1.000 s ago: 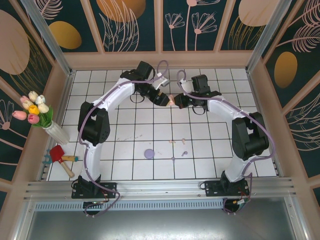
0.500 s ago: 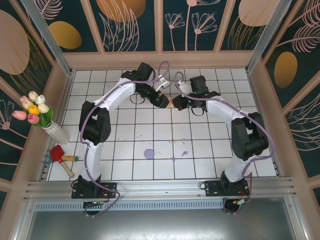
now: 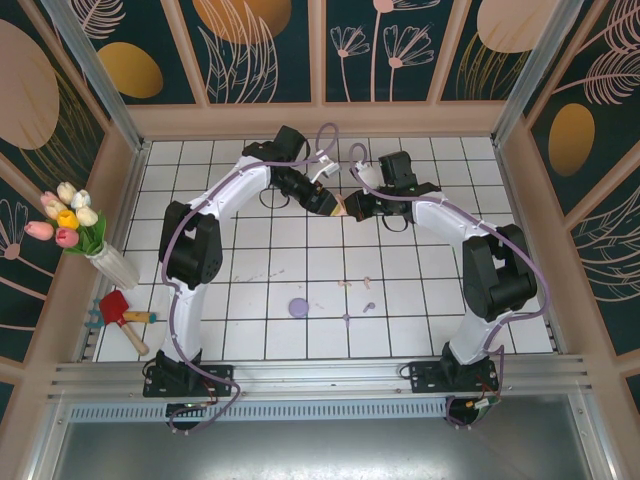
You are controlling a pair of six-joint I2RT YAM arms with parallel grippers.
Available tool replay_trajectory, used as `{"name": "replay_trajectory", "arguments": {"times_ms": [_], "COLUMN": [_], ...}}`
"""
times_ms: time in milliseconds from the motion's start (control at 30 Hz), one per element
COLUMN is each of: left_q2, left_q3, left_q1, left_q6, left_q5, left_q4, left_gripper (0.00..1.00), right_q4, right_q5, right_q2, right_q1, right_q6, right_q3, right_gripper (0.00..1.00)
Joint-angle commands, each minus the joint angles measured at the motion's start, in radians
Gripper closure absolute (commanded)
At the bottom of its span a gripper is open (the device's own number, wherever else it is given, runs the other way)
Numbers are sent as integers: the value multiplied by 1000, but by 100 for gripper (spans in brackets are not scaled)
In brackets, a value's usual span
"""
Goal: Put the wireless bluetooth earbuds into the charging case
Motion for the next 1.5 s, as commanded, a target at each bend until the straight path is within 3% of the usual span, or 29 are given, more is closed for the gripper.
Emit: {"name": "replay_trajectory", "arguments": {"times_ms": [0, 233, 500, 767, 1467], "left_q2": [16, 18, 21, 21, 0], "left_q3": [23, 19, 10, -3, -67], "left_q1": [-1, -1, -2, -1, -1], "left_q6": [22, 15, 9, 2, -30], "left_q5": [70, 83, 93, 101, 105], "left_q4": [-19, -5, 8, 23, 94], "left_gripper": [56, 62, 56, 67, 84], "right_q4": [8, 10, 14, 16, 16], "right_q5": [-19, -26, -30, -31, -13], "right_q2": [-31, -32, -33, -33, -42], "right_q1": [11, 13, 14, 16, 19], "right_q6": [-6, -5, -2, 3, 10], "right_q3": [4, 5, 4, 3, 10], "right_gripper": [100, 100, 100, 100, 100]}}
